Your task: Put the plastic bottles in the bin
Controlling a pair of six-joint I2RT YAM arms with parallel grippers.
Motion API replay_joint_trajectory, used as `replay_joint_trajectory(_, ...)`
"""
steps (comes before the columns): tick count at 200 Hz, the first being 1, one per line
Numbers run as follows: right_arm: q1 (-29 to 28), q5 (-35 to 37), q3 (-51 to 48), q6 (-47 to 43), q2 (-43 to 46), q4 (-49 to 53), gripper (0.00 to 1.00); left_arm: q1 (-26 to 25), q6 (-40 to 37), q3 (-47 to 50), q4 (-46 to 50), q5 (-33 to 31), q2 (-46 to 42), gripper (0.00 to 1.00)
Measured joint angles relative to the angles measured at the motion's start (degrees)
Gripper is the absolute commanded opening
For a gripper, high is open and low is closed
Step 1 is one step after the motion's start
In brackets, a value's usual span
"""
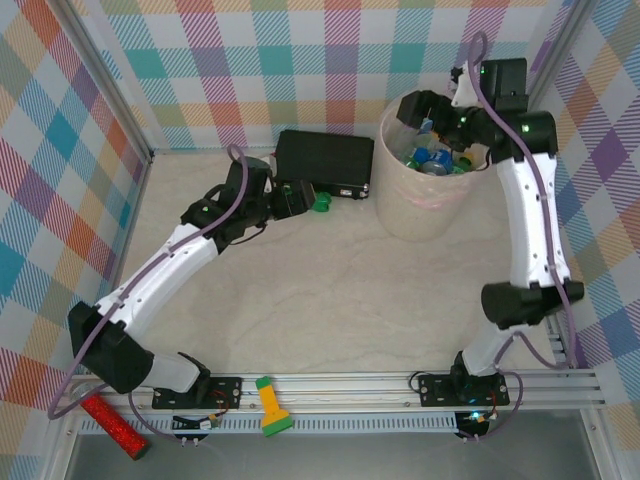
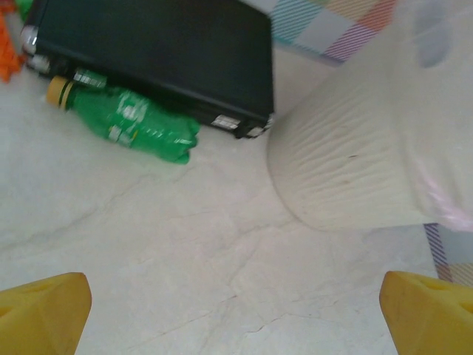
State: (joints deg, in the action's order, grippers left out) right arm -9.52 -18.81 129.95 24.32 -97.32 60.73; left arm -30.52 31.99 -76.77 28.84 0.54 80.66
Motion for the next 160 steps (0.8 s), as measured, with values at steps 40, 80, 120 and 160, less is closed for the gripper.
replay_joint_trajectory(40,-6.5,4.1,-12.6,0.3,11.3,-2.6,0.99,0.4,6.3,1.6,-0.6,1.3,4.6,0.99)
replay_joint_trajectory(80,-9.2,6.4,-22.8,0.5,16.7,-4.5,0.99,0.4,14.3,1.6,-2.7,0.8,11.0,0.95)
replay_joint_trajectory(120,-9.2,5.9,-28.5,0.4,19.7,-6.4,0.99,0.0,22.3,1.0,-4.9,-1.9,19.8,0.93)
replay_joint_trajectory(160,-9.2,3.6,-33.0,-1.3,23.5,-8.9,0.99,-0.7,27.4,-3.2,-6.6,-5.9,27.5,0.94)
